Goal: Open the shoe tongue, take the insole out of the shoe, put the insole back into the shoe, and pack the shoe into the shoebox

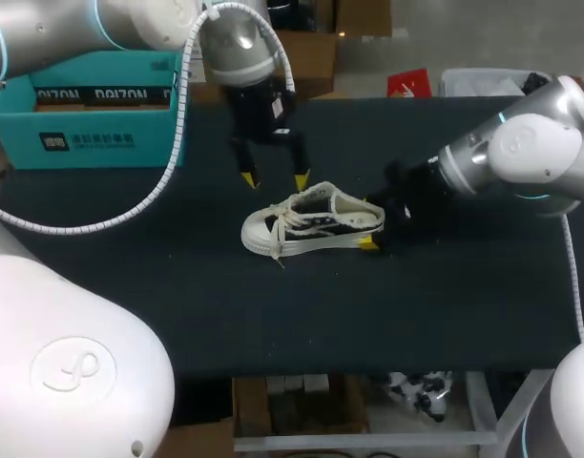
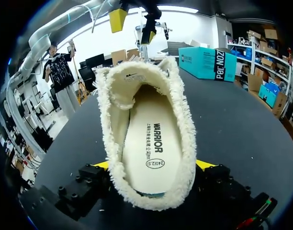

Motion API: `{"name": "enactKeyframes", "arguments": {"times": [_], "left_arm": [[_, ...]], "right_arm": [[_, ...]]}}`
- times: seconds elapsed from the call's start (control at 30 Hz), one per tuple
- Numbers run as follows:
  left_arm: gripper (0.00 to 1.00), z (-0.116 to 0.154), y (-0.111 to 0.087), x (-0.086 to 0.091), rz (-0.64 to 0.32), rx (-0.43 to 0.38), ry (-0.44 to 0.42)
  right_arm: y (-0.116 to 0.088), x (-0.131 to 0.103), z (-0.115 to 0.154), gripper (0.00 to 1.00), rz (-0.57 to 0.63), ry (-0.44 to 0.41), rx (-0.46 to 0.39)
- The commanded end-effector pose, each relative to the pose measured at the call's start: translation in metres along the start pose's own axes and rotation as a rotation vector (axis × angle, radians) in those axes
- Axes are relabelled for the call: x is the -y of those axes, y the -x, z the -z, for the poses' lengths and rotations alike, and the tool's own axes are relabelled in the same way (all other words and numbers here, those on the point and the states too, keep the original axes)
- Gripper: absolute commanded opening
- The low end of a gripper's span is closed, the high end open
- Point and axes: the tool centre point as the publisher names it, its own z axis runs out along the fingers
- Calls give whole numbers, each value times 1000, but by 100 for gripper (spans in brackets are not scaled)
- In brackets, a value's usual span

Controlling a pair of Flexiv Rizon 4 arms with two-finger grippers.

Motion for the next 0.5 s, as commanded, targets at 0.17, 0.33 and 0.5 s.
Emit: {"name": "enactKeyframes", "arguments": {"times": [0.17, 0.33, 0.5], "left_arm": [[100, -8, -21, 6, 6, 45, 13], [100, -14, -44, 10, 30, 121, -25], [91, -22, -58, 19, 62, 172, -33]], "right_arm": [[1, 9, -7, 0, 4, 25, 7], [3, 9, -11, 0, -11, 11, 24], [4, 7, -14, 0, -42, -30, 45]]}}
